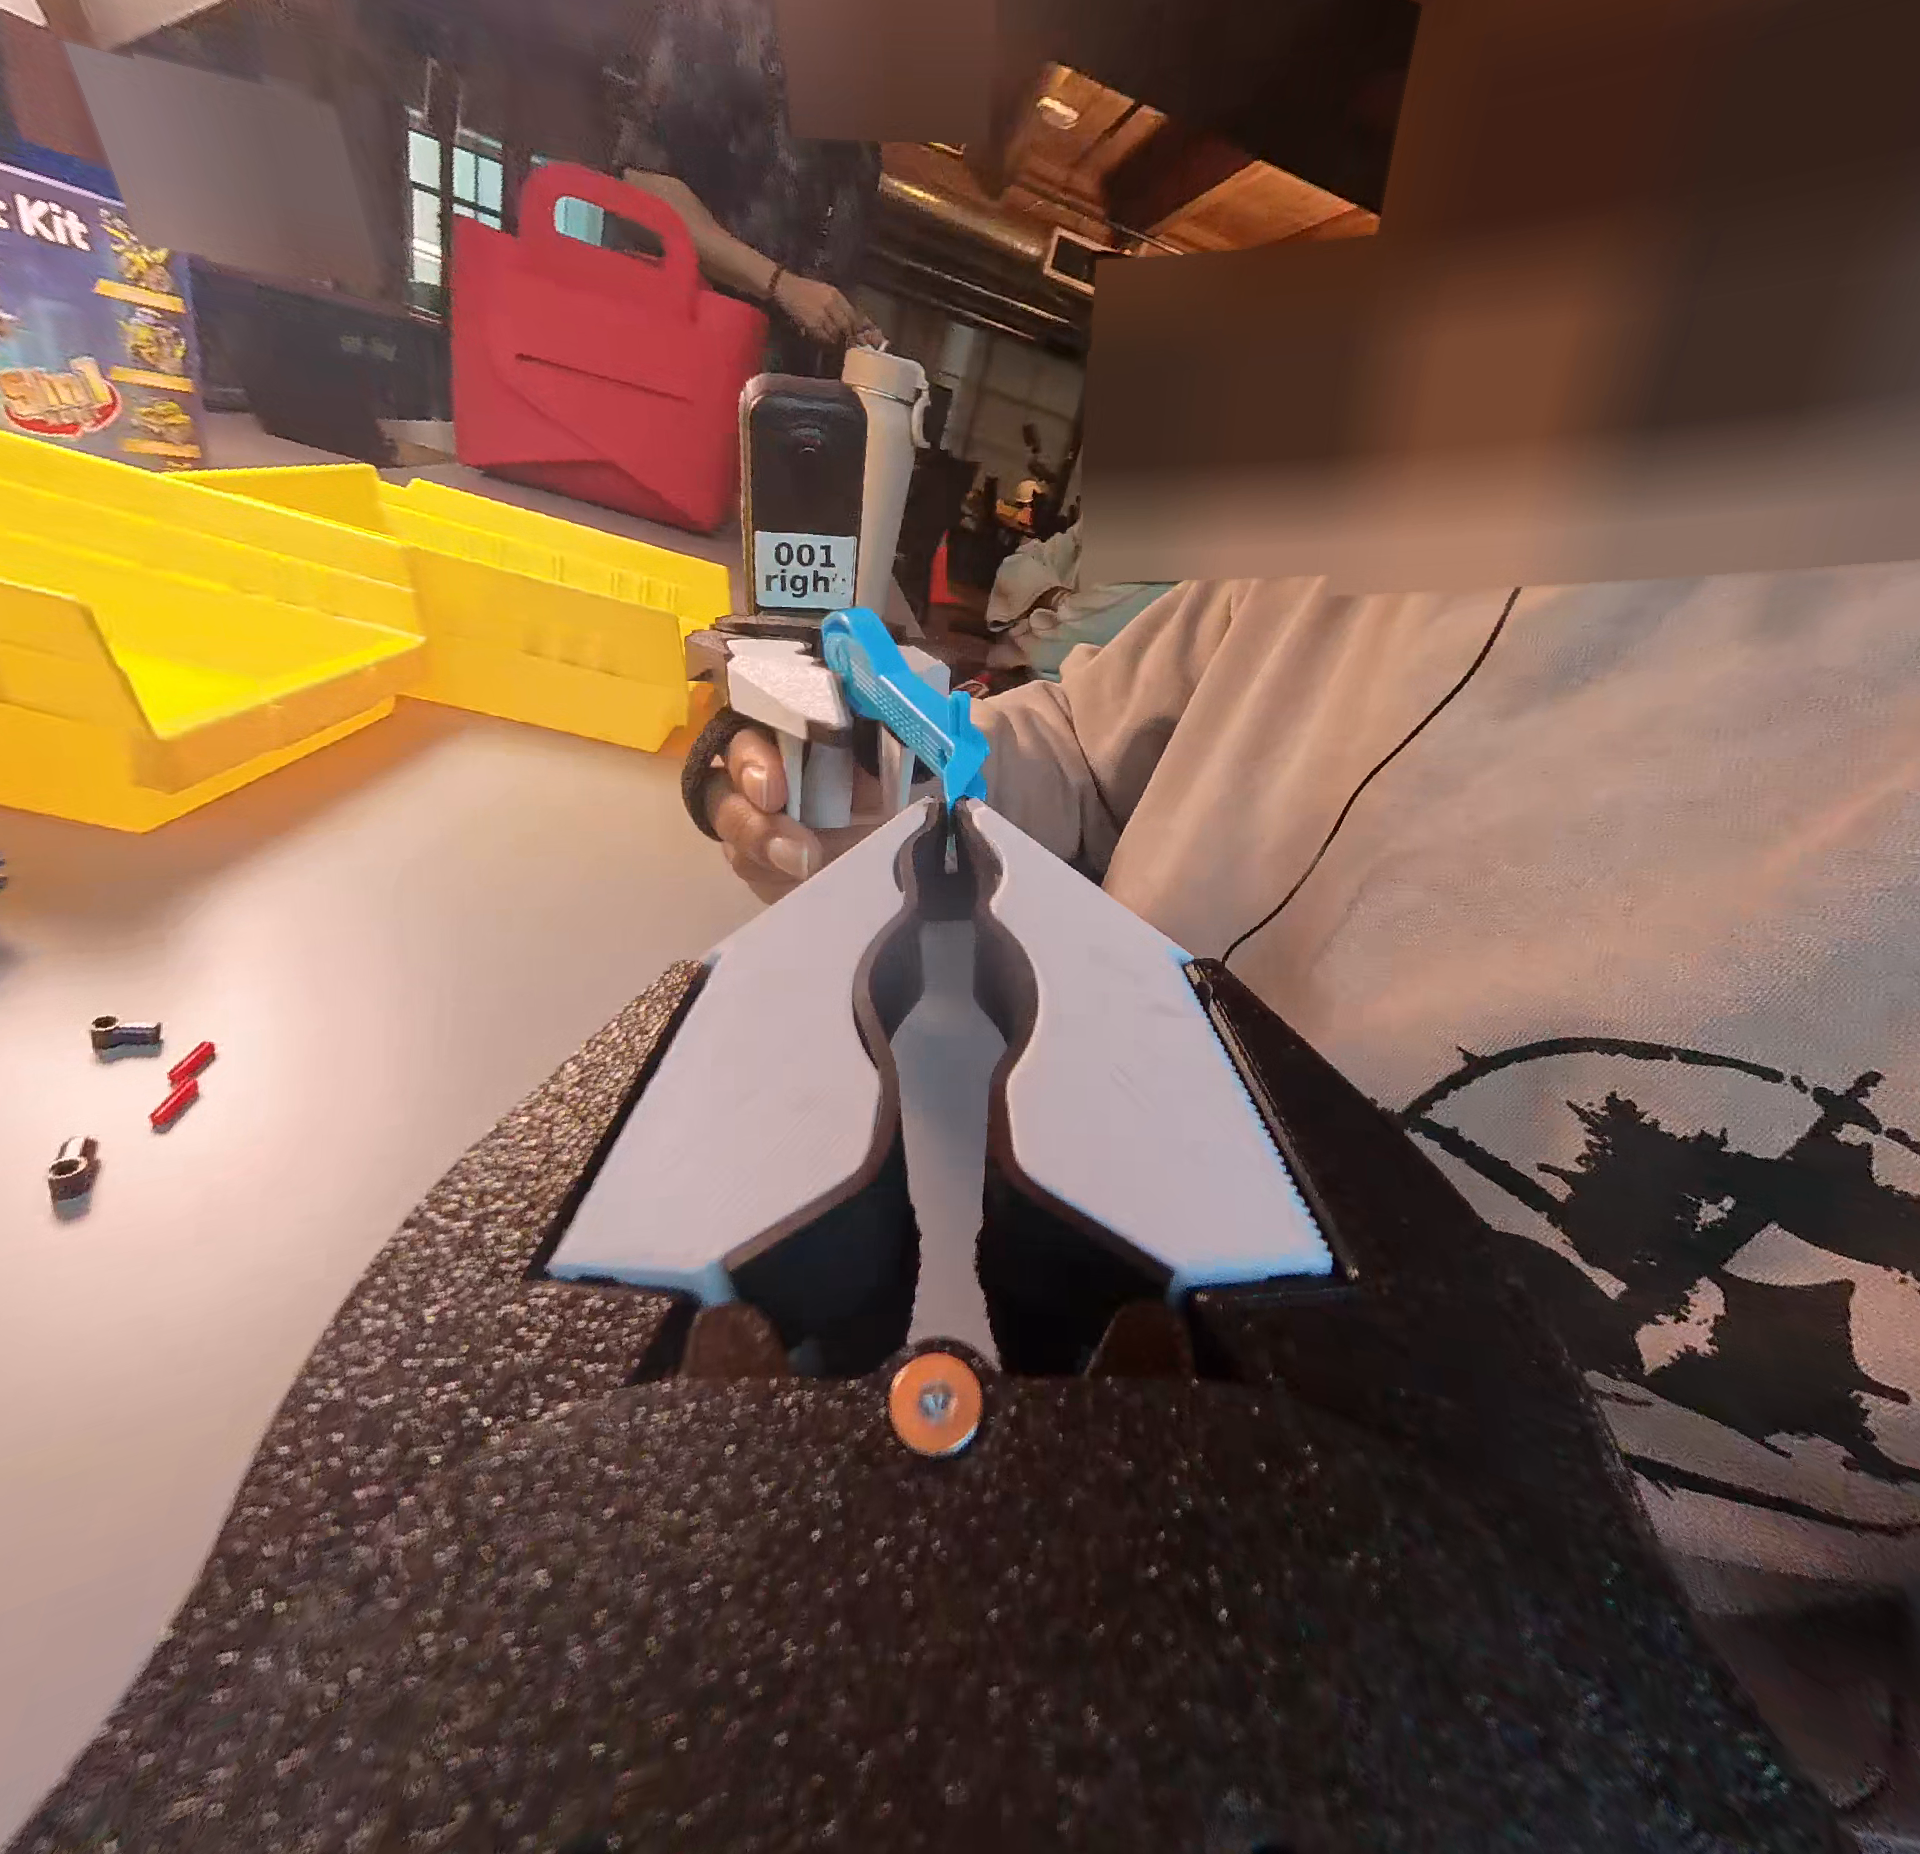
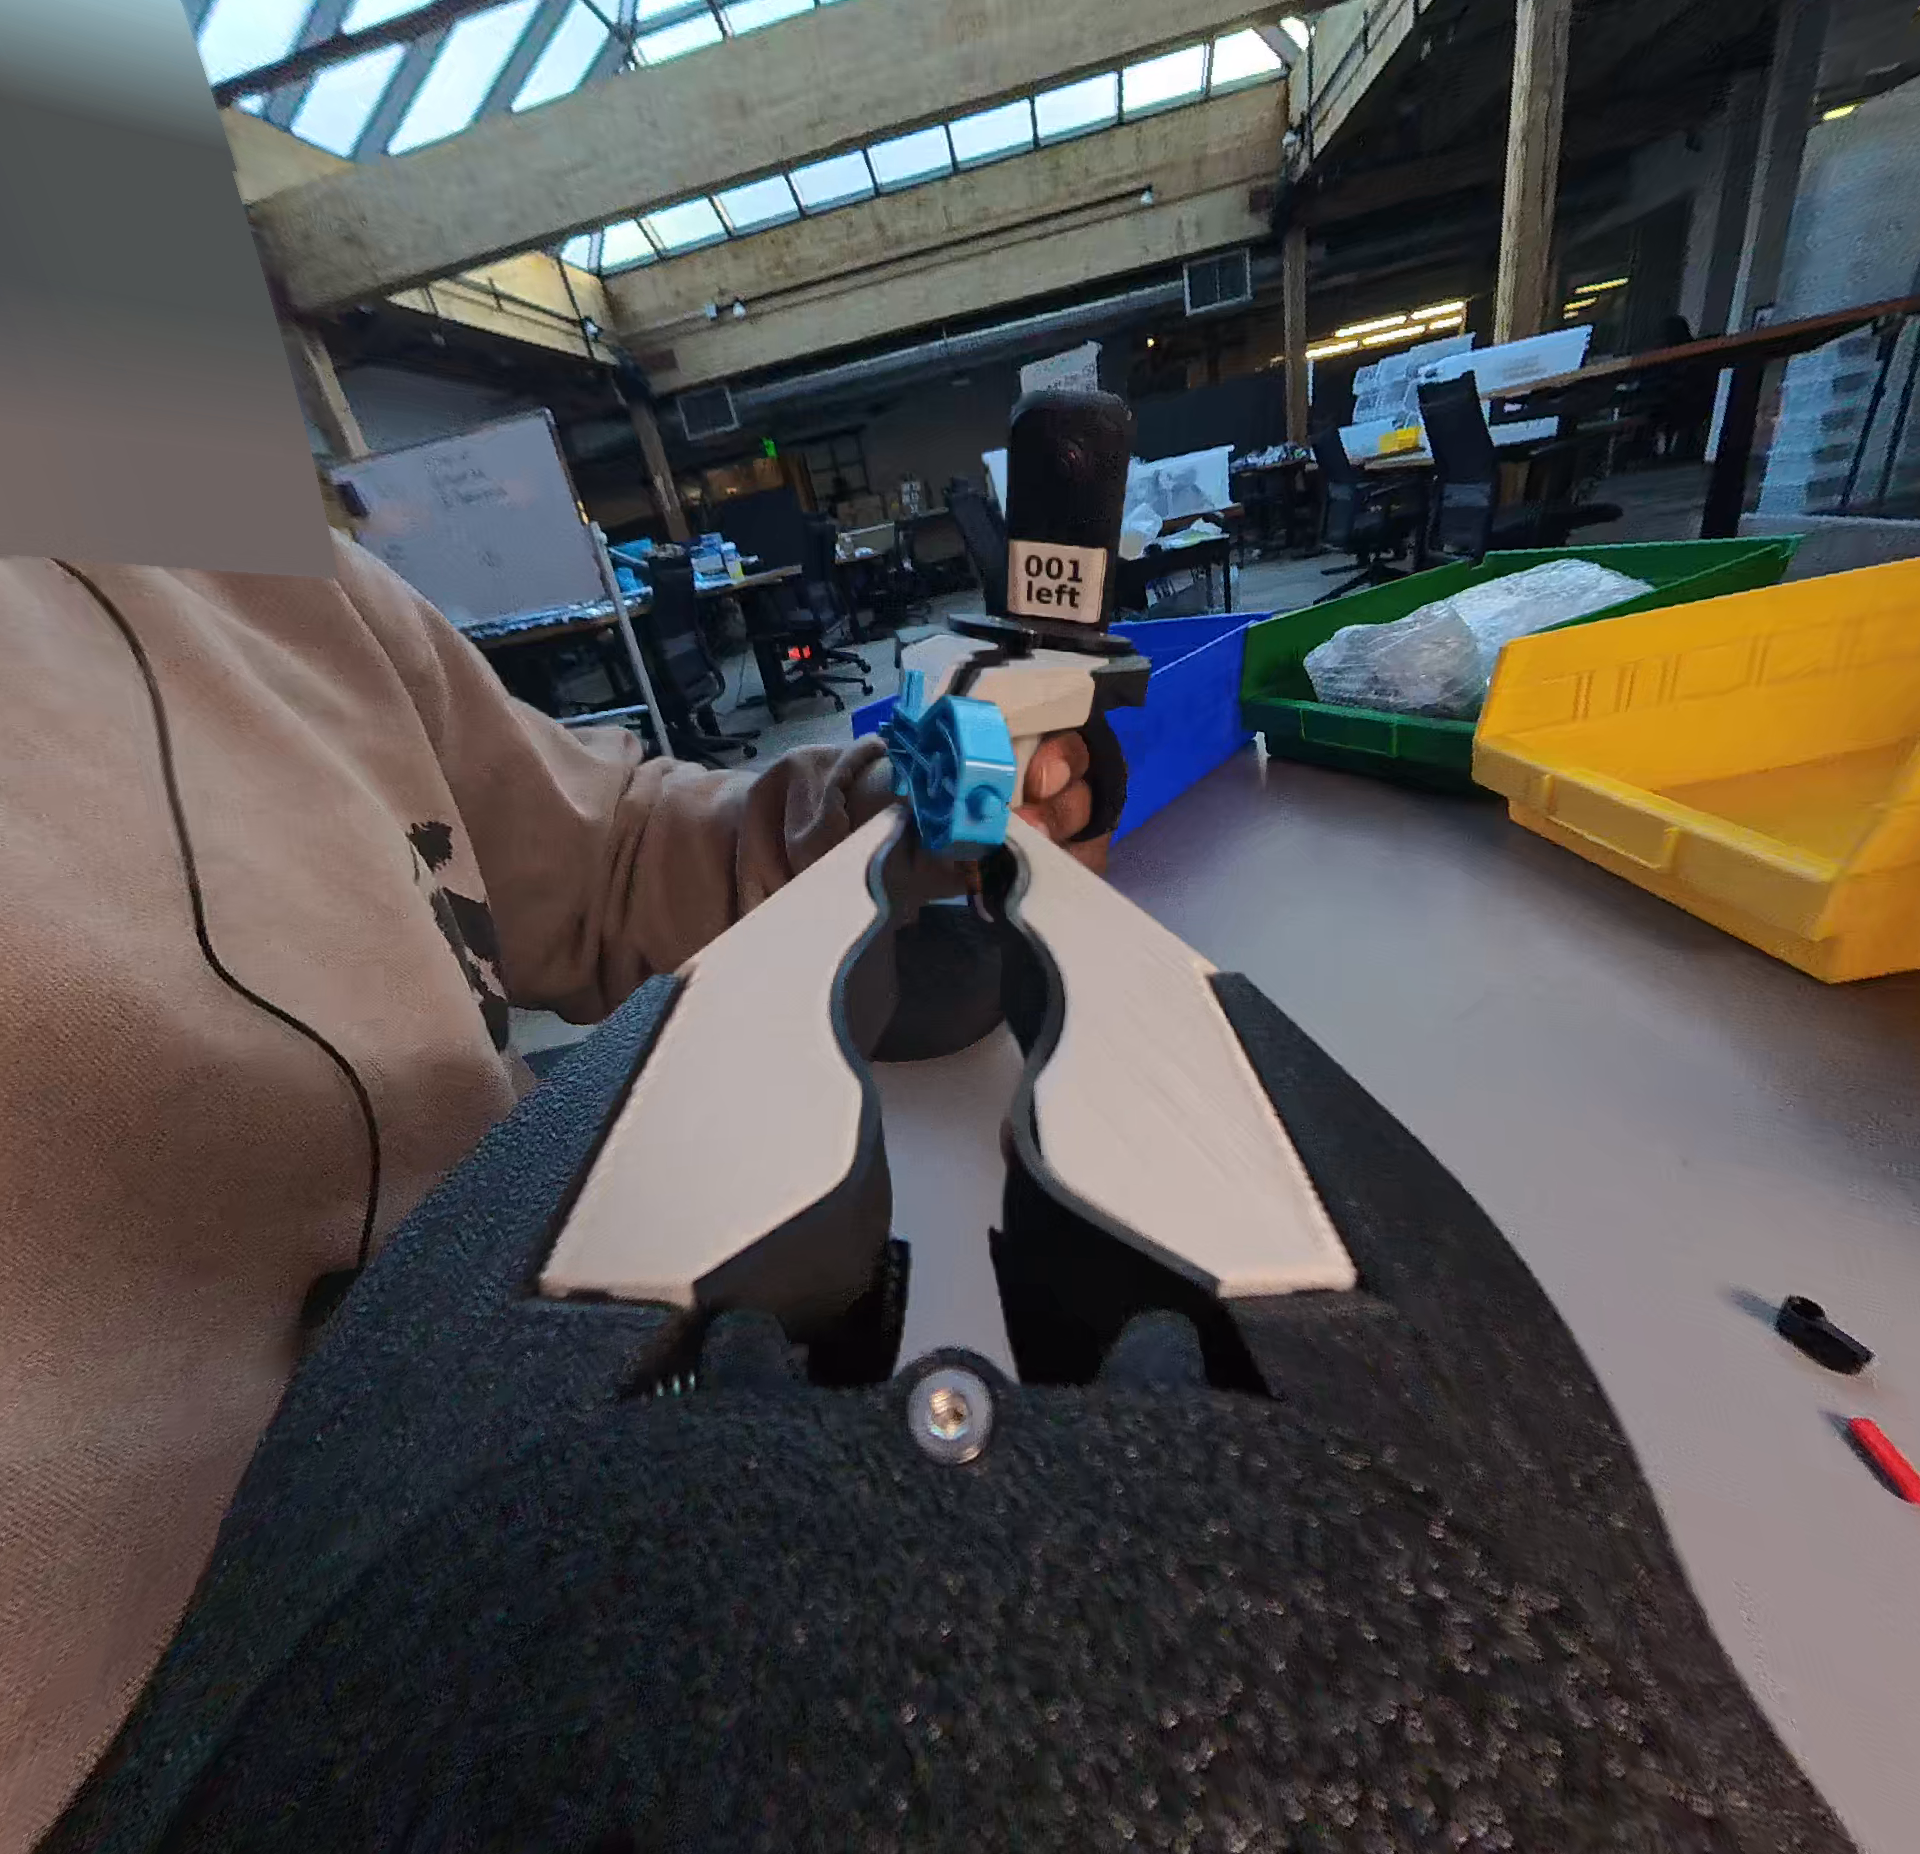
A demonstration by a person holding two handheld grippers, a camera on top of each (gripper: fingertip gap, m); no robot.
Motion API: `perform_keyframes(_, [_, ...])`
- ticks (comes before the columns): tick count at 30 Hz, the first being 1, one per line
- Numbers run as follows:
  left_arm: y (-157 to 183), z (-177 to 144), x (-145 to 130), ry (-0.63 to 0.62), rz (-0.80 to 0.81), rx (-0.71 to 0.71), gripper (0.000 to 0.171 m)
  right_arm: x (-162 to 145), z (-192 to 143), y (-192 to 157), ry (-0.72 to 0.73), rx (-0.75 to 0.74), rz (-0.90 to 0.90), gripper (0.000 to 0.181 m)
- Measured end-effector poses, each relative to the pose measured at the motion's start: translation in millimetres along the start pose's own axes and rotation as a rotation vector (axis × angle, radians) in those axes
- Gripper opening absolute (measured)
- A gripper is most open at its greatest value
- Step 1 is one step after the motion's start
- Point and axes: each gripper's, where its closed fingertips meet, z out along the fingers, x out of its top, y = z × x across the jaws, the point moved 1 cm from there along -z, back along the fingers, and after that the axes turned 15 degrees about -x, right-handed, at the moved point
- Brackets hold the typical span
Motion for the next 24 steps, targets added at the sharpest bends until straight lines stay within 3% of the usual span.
perform_keyframes(8, [-17, 1, -21, -0.100, -0.051, 0.062, 0.003, -9, -11, 7, -0.042, 0.042, 0.075, 0.008])
perform_keyframes(11, [-19, -3, -19, -0.157, -0.050, 0.127, 0.035, -22, -12, 15, -0.133, -0.001, 0.012, 0.007])
perform_keyframes(13, [-19, -1, -16, -0.213, -0.020, 0.166, 0.040, -40, -10, 20, -0.222, -0.050, -0.106, 0.008])
perform_keyframes(17, [-23, 20, -46, -0.463, -0.029, 0.175, 0.035, -52, -2, 10, -0.271, -0.036, -0.175, 0.008])
perform_keyframes(19, [-27, 27, -60, -0.558, -0.018, 0.183, 0.018, -58, -2, 6, -0.300, -0.023, -0.217, 0.008])
perform_keyframes(20, [-33, 26, -63, -0.594, 0.002, 0.215, 0.007, -59, -2, 7, -0.308, -0.035, -0.240, 0.008])
perform_keyframes(24, [-40, 28, -63, -0.621, 0.040, 0.237, 0.007, -59, -4, 12, -0.296, -0.072, -0.248, 0.008])
